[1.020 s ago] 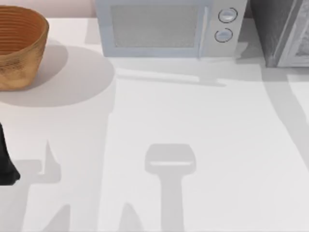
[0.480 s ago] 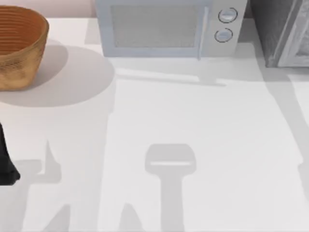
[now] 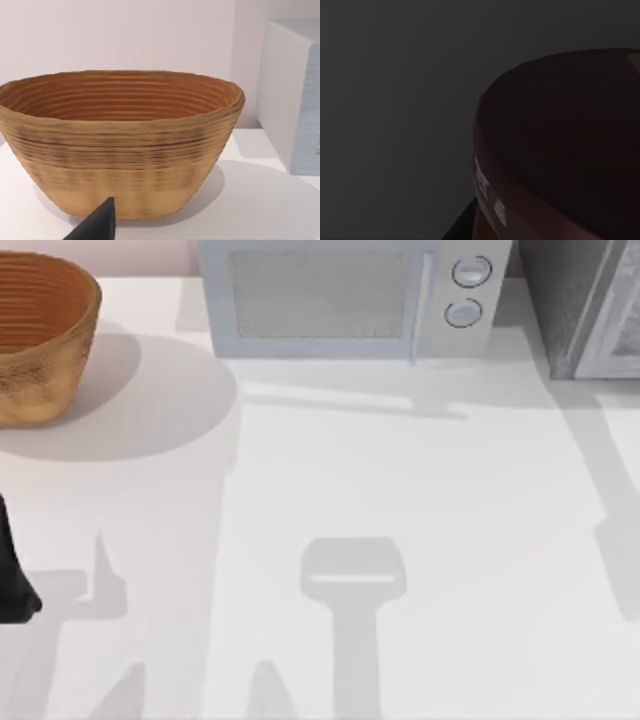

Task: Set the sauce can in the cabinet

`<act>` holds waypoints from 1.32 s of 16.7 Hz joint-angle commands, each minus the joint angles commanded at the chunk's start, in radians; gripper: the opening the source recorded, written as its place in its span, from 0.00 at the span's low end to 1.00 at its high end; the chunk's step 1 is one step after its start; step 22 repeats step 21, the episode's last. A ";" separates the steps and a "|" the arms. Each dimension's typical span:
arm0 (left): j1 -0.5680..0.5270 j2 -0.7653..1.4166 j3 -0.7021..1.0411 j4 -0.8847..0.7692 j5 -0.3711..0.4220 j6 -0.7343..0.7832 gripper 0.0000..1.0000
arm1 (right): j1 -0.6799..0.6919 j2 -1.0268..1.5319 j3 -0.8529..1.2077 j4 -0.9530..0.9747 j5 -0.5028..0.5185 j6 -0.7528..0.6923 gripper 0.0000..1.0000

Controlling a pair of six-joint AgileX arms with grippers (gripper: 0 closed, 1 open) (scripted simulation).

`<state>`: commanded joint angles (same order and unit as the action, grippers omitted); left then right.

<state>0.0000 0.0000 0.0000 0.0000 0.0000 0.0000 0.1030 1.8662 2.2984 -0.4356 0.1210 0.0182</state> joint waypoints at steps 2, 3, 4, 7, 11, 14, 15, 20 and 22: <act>0.000 0.000 0.000 0.000 0.000 0.000 1.00 | 0.000 0.000 0.000 0.000 0.000 0.000 0.00; 0.000 0.000 0.000 0.000 0.000 0.000 1.00 | 0.000 0.000 0.000 0.000 0.000 0.000 0.08; 0.000 0.000 0.000 0.000 0.000 0.000 1.00 | 0.000 0.000 0.000 0.000 0.000 0.000 0.15; 0.000 0.000 0.000 0.000 0.000 0.000 1.00 | 0.000 0.000 0.000 0.000 0.000 0.000 0.38; 0.000 0.000 0.000 0.000 0.000 0.000 1.00 | 0.000 0.000 0.000 0.000 0.000 0.000 0.68; 0.000 0.000 0.000 0.000 0.000 0.000 1.00 | 0.000 0.000 0.000 0.000 0.000 0.000 0.90; 0.000 0.000 0.000 0.000 0.000 0.000 1.00 | 0.000 0.000 0.000 0.000 0.000 0.000 0.98; 0.000 0.000 0.000 0.000 0.000 0.000 1.00 | 0.000 0.000 0.000 0.000 0.000 0.000 1.00; 0.000 0.000 0.000 0.000 0.000 0.000 1.00 | 0.000 0.000 0.000 0.000 0.000 0.000 1.00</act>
